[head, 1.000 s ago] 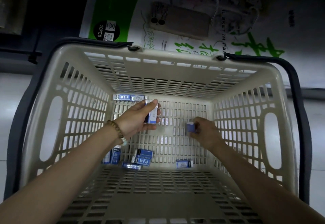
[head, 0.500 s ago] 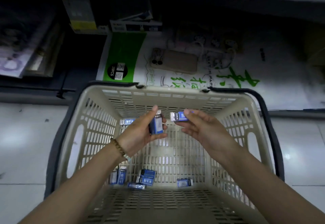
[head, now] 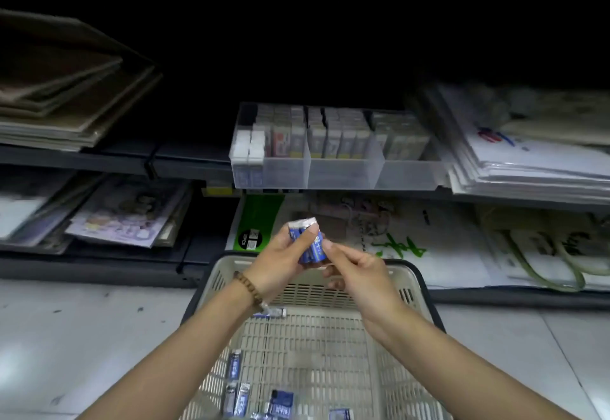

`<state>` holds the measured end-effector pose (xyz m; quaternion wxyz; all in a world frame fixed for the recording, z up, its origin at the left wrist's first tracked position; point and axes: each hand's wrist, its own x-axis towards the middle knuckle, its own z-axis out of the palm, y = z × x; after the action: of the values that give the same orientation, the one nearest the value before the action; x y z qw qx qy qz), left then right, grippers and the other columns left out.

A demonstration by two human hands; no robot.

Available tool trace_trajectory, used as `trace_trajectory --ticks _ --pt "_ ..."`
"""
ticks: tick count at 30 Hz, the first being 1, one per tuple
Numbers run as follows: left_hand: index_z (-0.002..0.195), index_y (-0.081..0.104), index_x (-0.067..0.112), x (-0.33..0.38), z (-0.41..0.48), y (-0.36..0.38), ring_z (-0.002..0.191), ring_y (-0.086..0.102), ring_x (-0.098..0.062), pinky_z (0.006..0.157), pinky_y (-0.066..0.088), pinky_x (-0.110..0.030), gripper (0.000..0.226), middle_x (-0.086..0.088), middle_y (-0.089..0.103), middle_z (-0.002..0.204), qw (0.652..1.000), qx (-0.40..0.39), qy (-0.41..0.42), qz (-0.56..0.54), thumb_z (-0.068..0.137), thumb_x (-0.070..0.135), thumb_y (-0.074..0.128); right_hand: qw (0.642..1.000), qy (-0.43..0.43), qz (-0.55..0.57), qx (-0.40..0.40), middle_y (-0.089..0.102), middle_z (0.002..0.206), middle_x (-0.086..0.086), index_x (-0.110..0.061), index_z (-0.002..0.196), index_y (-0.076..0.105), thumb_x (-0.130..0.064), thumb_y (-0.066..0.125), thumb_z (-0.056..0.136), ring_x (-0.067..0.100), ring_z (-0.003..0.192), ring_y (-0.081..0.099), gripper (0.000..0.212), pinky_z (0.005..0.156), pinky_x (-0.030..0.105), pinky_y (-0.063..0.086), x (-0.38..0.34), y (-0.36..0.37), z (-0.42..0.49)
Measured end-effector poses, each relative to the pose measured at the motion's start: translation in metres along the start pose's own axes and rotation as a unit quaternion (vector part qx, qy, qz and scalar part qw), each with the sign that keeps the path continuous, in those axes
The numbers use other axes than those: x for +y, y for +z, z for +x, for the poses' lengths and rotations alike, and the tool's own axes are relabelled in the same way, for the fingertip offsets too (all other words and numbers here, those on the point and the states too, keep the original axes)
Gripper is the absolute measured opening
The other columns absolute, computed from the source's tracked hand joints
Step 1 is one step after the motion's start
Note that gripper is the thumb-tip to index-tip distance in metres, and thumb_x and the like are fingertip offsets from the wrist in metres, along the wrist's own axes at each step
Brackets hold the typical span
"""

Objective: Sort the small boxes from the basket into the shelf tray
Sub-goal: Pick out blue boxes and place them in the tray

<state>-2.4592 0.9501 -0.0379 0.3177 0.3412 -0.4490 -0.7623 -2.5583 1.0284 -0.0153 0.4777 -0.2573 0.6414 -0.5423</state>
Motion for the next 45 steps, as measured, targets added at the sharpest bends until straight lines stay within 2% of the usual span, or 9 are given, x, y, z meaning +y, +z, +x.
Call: trace_trajectory --ticks 8,13,16,20,26,30,34,39,45 --pt "0.091 0.055 0.009 0.056 -0.041 -0.001 0.059 0.064 -0.012 0.048 0.052 -0.022 0.027 0.001 0.061 0.067 0.999 -0.017 -0.008 0.034 0.088 0.035 0.050 0.984 -0.089 -0.131 -0.080 0.069 0.093 0.002 -0.018 0.101 0.069 -0.018 0.059 0.091 0.005 0.066 0.061 0.014 0.057 0.017 0.049 -0.070 -0.021 -0.020" --pt "0.107 0.044 0.005 0.079 -0.055 0.004 0.058 0.057 -0.009 0.048 0.044 -0.020 0.059 0.002 0.057 0.067 0.987 -0.108 0.003 0.120 0.073 0.054 0.049 0.948 -0.063 -0.180 -0.256 0.067 0.087 -0.002 -0.019 0.118 0.064 -0.026 0.060 0.090 0.003 0.067 0.058 0.029 0.064 0.019 0.046 -0.109 -0.013 -0.022" --pt "0.096 0.046 0.006 0.092 -0.058 0.003 0.059 0.055 -0.009 0.048 0.042 -0.018 0.052 0.000 0.055 0.071 0.983 -0.139 0.008 0.119 0.074 0.054 0.049 0.929 -0.065 -0.199 -0.305 0.066 0.086 -0.002 -0.018 0.120 0.064 -0.022 0.058 0.092 0.001 0.064 0.057 0.029 0.064 0.018 0.045 -0.125 -0.008 -0.023" --pt "0.084 0.054 0.010 0.106 -0.061 -0.001 0.057 0.054 -0.008 0.046 0.039 -0.016 0.044 0.004 0.058 0.066 0.978 -0.173 -0.009 0.116 0.076 0.053 0.051 0.914 -0.060 -0.208 -0.343 0.070 0.091 -0.003 -0.020 0.115 0.065 -0.019 0.059 0.091 0.005 0.078 0.061 0.025 0.068 0.016 0.050 -0.138 -0.003 -0.022" --pt "0.104 0.053 0.008 0.117 -0.059 -0.008 0.065 0.064 -0.011 0.056 0.052 -0.020 0.046 -0.003 0.064 0.081 0.993 -0.105 0.004 0.058 0.070 0.038 0.064 0.941 -0.057 -0.118 -0.313 0.071 0.099 0.007 -0.010 0.110 0.065 -0.009 0.057 0.091 0.010 0.087 0.067 0.021 0.077 0.016 0.054 -0.146 0.005 -0.014" --pt "0.117 0.047 0.019 0.111 -0.055 -0.009 0.060 0.061 -0.010 0.054 0.051 -0.022 0.038 -0.003 0.064 0.082 0.981 -0.031 0.130 0.144 0.082 0.028 0.060 0.948 -0.084 -0.126 -0.278 0.070 0.103 0.010 -0.008 0.111 0.064 -0.009 0.058 0.091 0.010 0.088 0.067 0.021 0.075 0.015 0.054 -0.147 0.010 -0.008" --pt "0.107 0.057 0.026 0.111 -0.053 -0.012 0.068 0.065 -0.015 0.063 0.053 -0.024 0.038 -0.005 0.066 0.096 0.963 0.008 0.208 0.169 0.072 0.040 0.063 0.962 -0.083 -0.095 -0.243 0.068 0.110 0.015 0.000 0.122 0.057 -0.008 0.060 0.089 0.015 0.090 0.068 0.034 0.076 0.018 0.055 -0.146 0.017 0.000" --pt "0.106 0.059 0.021 0.112 -0.044 -0.018 0.077 0.070 -0.024 0.066 0.057 -0.028 0.031 -0.007 0.064 0.107 0.967 0.001 0.204 0.152 0.077 0.032 0.060 0.969 -0.071 -0.060 -0.229 0.069 0.105 0.015 -0.005 0.112 0.062 -0.005 0.061 0.087 0.018 0.088 0.069 0.025 0.079 0.019 0.056 -0.143 0.022 0.010" --pt "0.106 0.061 0.022 0.115 -0.026 -0.028 0.086 0.069 -0.016 0.068 0.056 -0.024 0.025 -0.002 0.062 0.112 0.967 0.009 0.215 0.139 0.081 0.025 0.061 0.969 -0.070 -0.079 -0.222 0.069 0.109 0.014 -0.007 0.113 0.062 -0.004 0.063 0.086 0.014 0.088 0.068 0.027 0.077 0.016 0.055 -0.149 0.029 0.028"
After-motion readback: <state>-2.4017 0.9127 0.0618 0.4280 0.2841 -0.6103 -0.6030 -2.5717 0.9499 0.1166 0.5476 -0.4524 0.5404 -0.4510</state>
